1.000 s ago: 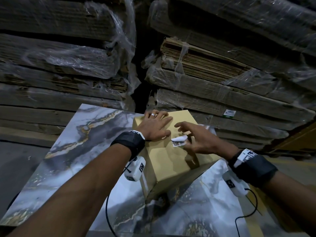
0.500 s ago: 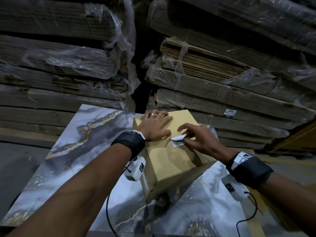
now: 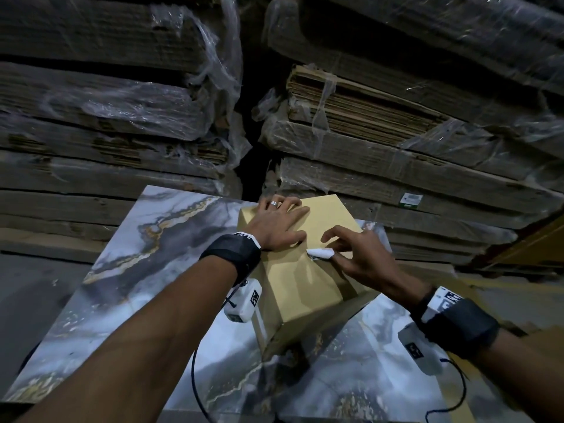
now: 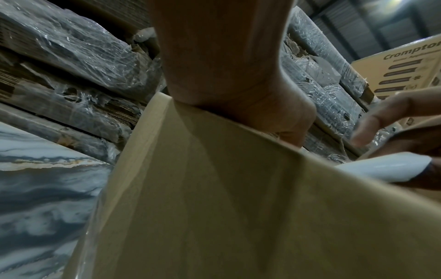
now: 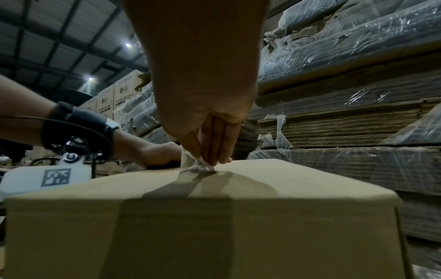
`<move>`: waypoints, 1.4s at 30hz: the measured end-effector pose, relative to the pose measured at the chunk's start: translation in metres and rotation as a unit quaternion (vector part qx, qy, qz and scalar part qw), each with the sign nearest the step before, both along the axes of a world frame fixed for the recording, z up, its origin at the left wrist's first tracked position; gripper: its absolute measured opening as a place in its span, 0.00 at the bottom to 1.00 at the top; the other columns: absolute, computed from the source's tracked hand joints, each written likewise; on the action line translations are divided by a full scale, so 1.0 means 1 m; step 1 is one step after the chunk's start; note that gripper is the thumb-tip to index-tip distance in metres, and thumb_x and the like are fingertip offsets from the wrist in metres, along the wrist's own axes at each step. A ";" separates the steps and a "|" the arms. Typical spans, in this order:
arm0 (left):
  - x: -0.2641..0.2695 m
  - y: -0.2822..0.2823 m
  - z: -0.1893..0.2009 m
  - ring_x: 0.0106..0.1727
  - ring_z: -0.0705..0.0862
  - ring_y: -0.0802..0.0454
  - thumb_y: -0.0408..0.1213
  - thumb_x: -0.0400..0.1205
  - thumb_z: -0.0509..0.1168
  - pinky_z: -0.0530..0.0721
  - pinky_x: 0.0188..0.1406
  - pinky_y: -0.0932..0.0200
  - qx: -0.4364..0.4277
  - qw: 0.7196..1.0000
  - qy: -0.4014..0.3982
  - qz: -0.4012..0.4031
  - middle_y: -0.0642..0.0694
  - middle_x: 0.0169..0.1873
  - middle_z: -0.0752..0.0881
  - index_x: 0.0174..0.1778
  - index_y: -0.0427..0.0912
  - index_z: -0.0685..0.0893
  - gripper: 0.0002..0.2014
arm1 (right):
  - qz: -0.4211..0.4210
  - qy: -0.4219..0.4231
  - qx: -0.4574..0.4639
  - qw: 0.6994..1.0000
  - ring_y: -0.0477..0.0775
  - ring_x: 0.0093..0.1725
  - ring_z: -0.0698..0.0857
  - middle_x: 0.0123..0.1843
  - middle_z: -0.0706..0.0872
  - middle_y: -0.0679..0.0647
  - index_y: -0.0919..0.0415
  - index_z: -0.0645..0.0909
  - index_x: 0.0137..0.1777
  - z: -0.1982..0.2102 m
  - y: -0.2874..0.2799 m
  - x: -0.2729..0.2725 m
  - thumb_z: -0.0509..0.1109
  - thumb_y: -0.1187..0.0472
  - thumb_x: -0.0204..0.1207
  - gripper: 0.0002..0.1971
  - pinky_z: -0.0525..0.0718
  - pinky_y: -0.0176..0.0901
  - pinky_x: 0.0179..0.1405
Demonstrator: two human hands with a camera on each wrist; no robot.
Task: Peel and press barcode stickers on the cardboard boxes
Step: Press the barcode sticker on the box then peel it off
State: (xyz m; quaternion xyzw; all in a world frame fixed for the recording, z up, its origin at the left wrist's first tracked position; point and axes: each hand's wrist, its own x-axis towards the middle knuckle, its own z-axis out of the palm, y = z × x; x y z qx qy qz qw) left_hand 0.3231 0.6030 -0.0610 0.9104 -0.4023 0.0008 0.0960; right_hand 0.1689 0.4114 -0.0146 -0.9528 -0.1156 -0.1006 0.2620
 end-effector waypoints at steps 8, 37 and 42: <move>0.000 0.000 0.002 0.81 0.58 0.41 0.64 0.76 0.48 0.57 0.78 0.36 0.001 1.000 -0.001 -0.001 0.50 0.83 0.62 0.85 0.57 0.62 0.39 | 0.015 -0.042 -0.029 0.999 0.61 0.42 0.92 0.46 0.95 0.49 0.49 0.81 0.58 0.002 0.006 -0.004 0.57 0.23 0.79 0.30 0.86 0.55 0.36; -0.001 -0.002 0.000 0.80 0.59 0.41 0.65 0.76 0.49 0.58 0.76 0.37 0.006 1.000 -0.011 0.006 0.51 0.82 0.62 0.85 0.59 0.62 0.38 | -0.002 0.028 -0.003 1.000 0.46 0.37 0.89 0.37 0.90 0.44 0.46 0.76 0.64 0.011 0.003 -0.002 0.73 0.56 0.78 0.16 0.89 0.53 0.37; 0.000 -0.003 -0.002 0.79 0.61 0.41 0.66 0.76 0.50 0.60 0.76 0.36 0.003 1.000 -0.019 0.007 0.52 0.81 0.63 0.83 0.60 0.64 0.37 | -0.033 0.115 0.018 0.993 0.45 0.34 0.85 0.37 0.91 0.51 0.47 0.76 0.69 0.021 -0.009 0.028 0.66 0.71 0.74 0.26 0.79 0.42 0.38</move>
